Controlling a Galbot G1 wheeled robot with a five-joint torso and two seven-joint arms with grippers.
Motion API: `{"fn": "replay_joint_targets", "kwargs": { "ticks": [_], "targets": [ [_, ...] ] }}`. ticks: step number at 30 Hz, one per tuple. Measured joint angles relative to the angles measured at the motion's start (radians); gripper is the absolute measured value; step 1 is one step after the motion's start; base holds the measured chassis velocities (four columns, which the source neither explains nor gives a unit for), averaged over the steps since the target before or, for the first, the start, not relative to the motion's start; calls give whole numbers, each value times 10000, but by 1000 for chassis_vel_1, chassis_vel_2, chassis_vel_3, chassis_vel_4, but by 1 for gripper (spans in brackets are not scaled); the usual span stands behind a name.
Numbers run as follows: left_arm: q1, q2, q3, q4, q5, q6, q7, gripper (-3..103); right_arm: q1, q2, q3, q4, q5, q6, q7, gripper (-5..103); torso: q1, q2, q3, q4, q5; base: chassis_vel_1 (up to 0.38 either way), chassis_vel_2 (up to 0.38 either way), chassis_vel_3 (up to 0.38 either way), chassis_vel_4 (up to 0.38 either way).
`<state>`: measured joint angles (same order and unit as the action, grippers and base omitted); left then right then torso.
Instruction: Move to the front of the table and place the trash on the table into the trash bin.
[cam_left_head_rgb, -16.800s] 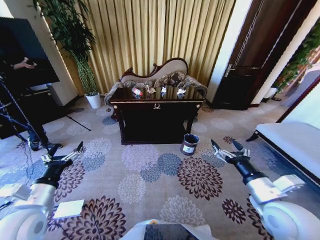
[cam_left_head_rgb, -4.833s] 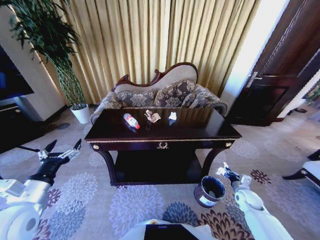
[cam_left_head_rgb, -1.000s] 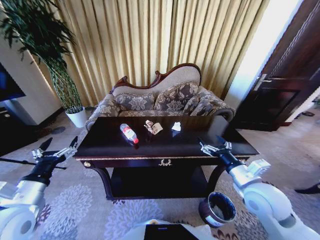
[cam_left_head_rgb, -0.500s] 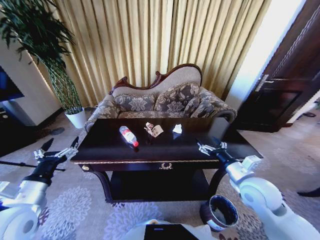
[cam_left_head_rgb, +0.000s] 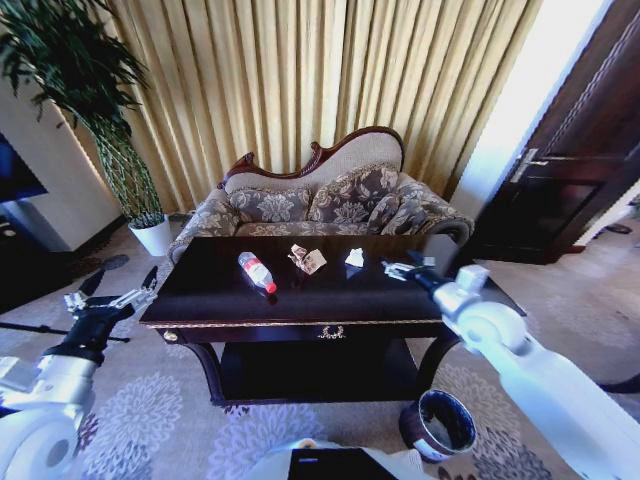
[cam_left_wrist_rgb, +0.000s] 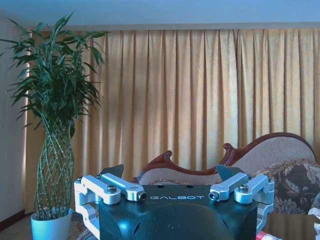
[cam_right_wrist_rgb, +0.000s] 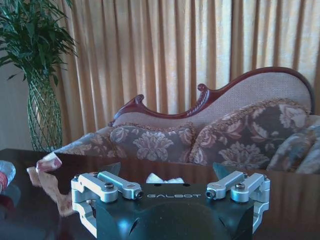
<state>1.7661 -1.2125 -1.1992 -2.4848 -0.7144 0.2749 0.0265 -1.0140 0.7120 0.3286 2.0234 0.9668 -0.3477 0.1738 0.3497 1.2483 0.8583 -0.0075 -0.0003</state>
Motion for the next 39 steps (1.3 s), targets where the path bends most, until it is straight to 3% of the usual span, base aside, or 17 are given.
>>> {"fn": "replay_joint_targets", "kwargs": {
  "ticks": [7,12,17,29,32,36,39],
  "targets": [
    [72,51,-31,67,42,22,-7,100,2131,782,-2303,-1308,51,-354,1039,100,0,-1,1,-1,2,0,0,0,0],
    [154,57,-88,89,27,-4,-8,100,2955,1234,-3323,-2111,71,-522,1593,100,0,-1,0,0,0,0,0,0,0],
    [164,25,-92,89,19,-11,-6,100,3497,1579,-3884,-2797,-18,-532,1873,100,0,-1,-1,1,1,0,0,0,0],
    [150,-24,-66,8,0,-37,29,100,3648,1671,-4036,-3649,-554,-529,1923,103,0,-1,-1,-1,1,0,0,0,0],
    [132,-23,-57,-19,-6,-41,32,100,3673,1674,-4044,-3776,-628,-509,1917,100,0,-1,-1,-1,1,0,0,0,0],
    [126,-14,-45,-74,-19,-45,40,100,3735,1649,-4078,-3847,-647,-477,1902,81,0,0,-1,-1,2,0,0,0,0],
    [124,-10,-40,-81,-21,-45,43,100,3757,1637,-4090,-3874,-648,-463,1896,76,0,-1,-1,-1,1,0,0,0,0]
  ]
}}
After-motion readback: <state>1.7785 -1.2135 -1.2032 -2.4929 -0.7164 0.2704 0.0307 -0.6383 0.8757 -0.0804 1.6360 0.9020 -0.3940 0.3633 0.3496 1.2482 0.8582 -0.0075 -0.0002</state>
